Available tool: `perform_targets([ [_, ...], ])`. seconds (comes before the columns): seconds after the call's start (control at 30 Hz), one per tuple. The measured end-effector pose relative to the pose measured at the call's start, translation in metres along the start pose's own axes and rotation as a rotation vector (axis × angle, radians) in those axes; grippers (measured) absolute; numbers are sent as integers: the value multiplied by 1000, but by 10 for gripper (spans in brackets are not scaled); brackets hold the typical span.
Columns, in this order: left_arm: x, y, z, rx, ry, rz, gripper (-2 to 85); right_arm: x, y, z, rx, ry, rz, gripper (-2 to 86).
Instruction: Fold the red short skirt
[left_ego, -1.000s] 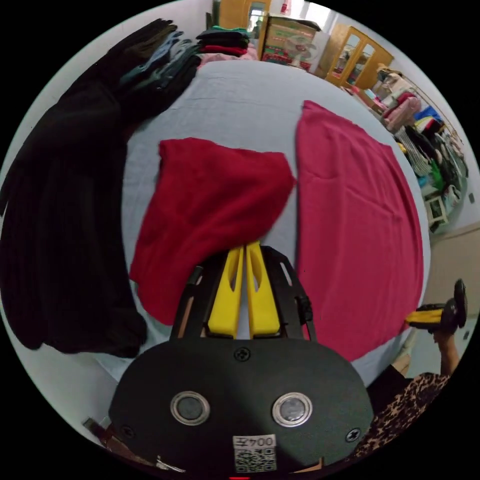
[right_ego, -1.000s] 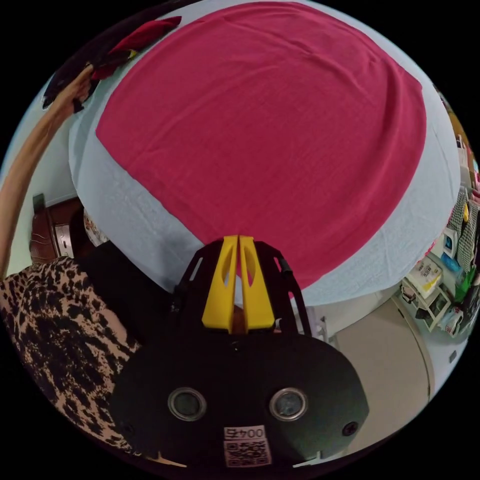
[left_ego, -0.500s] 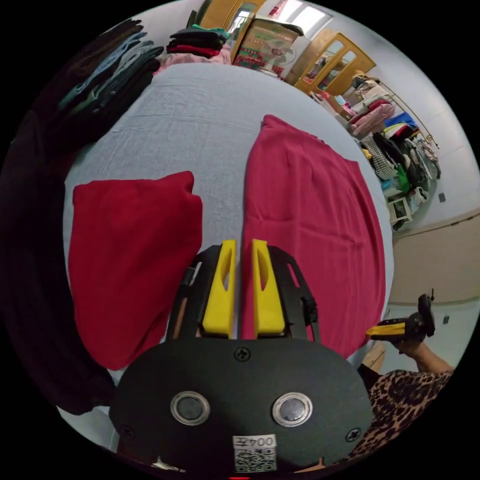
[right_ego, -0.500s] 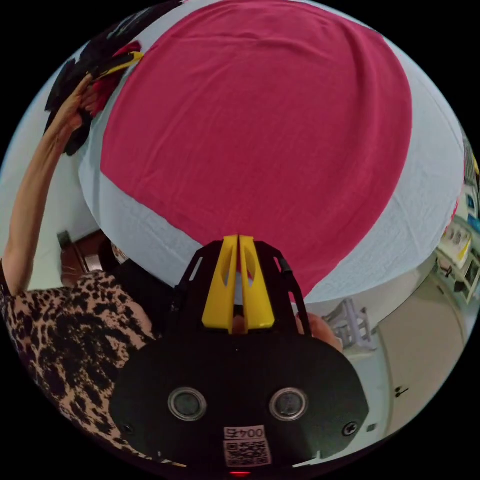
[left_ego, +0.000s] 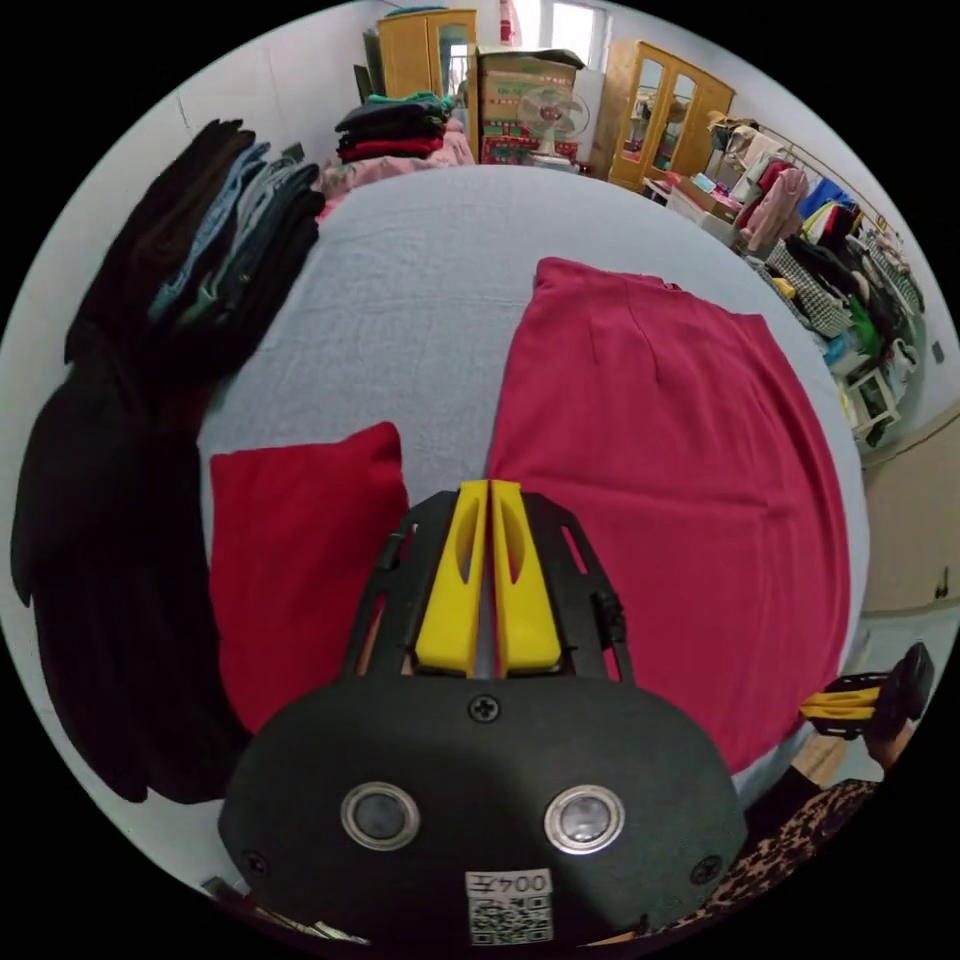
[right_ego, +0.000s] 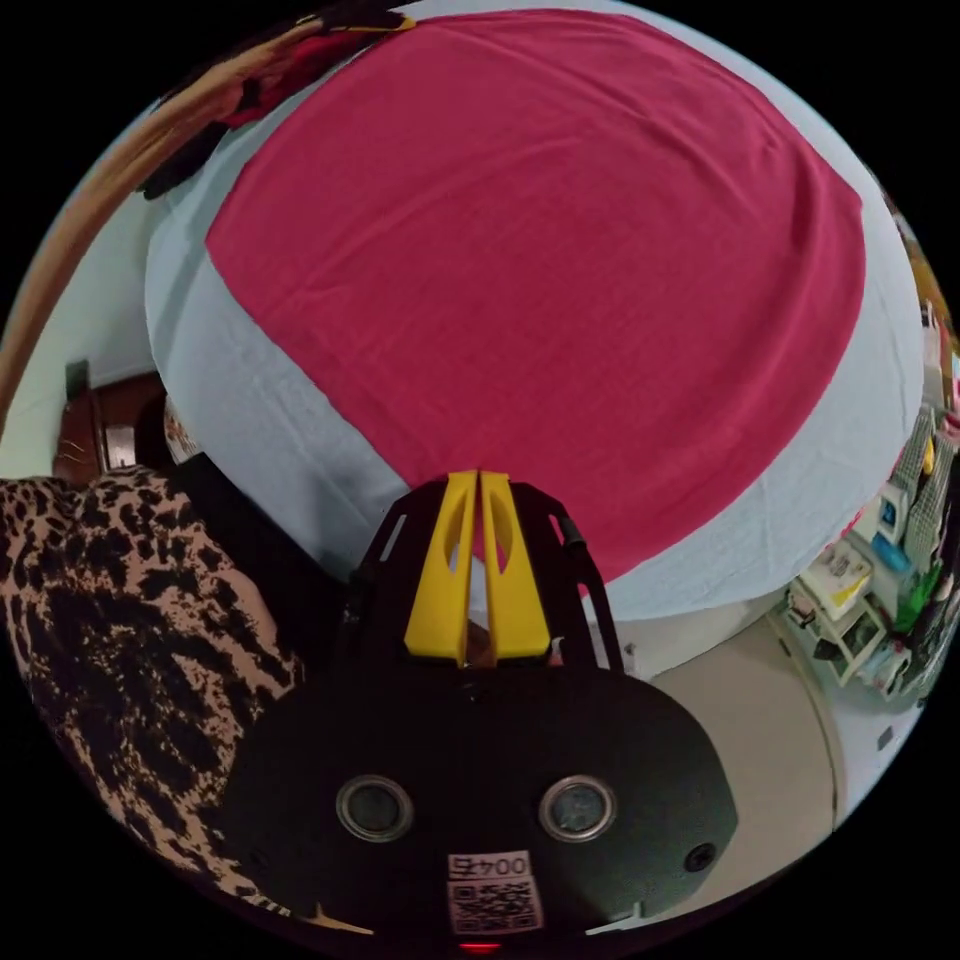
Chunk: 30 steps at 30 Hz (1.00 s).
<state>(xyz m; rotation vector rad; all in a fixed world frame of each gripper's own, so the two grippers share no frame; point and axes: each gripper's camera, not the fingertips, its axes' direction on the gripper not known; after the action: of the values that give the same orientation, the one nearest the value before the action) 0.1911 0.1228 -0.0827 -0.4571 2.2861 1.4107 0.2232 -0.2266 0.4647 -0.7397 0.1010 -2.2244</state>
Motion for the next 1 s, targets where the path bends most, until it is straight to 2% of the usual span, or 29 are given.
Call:
perform_targets([
  [0.1,-1,2,9,-18,-16,14,11,-15,-6,0,-35,69,-32,-5],
  [0.33,-26,8,6,-25,168,-15,13,-31,-13,-3,-88,133,-8,-5],
  [0.53,-42,69,-15,-75,297,-14,13,-32,-6,-11,-69,138,-6,-7],
  [0.77,-42,165,-33,-116,299,-53,13,-20,5,-27,-46,71,15,-8],
  [1.0,-58,218,-39,-142,270,-154,19,-7,16,-44,-32,22,63,-8],
])
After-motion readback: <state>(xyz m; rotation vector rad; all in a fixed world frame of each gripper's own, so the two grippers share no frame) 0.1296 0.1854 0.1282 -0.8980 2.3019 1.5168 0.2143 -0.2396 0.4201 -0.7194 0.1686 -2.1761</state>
